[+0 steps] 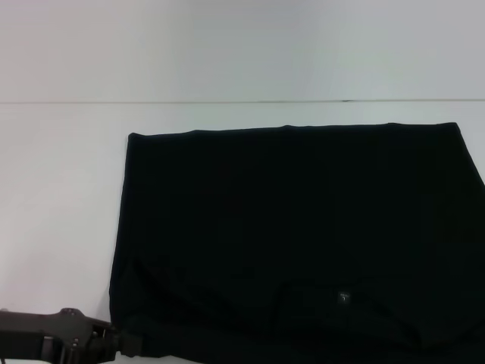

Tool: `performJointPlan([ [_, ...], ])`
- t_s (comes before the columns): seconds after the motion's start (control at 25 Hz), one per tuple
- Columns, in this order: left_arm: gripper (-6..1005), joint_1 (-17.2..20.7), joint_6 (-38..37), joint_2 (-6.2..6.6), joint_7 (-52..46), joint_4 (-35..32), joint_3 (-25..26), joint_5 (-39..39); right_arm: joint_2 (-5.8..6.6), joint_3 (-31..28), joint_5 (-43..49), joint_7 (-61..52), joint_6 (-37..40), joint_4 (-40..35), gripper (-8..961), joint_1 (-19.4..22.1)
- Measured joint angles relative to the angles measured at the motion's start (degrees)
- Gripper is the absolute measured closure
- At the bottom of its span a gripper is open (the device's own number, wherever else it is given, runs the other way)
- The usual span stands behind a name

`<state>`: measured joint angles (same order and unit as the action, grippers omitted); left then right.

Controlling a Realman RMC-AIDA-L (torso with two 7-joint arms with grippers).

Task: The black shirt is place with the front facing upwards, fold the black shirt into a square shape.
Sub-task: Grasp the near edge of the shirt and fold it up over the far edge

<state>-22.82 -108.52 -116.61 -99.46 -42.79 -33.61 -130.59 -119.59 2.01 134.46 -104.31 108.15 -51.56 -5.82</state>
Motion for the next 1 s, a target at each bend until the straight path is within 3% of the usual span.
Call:
performJointPlan([
  [0.44, 942, -0.4, 0.0, 0.71, -0.3, -0.1, 0.5, 0.0, -0.29, -6.8, 3.8, 4.5, 1.0, 3.6, 903, 0.9],
  [0.76, 931, -0.9, 0.1, 1.35, -0.4, -0.1, 1.0, 0.0, -0.22, -8.3, 4.1, 5.1, 1.1, 4.4, 903, 2.0],
  [1.0, 923, -2.0, -0.3, 1.44, -0.3, 0.0, 1.9, 0.4, 0.41, -8.9, 3.8, 4.8, 1.6, 4.2, 903, -0.4],
])
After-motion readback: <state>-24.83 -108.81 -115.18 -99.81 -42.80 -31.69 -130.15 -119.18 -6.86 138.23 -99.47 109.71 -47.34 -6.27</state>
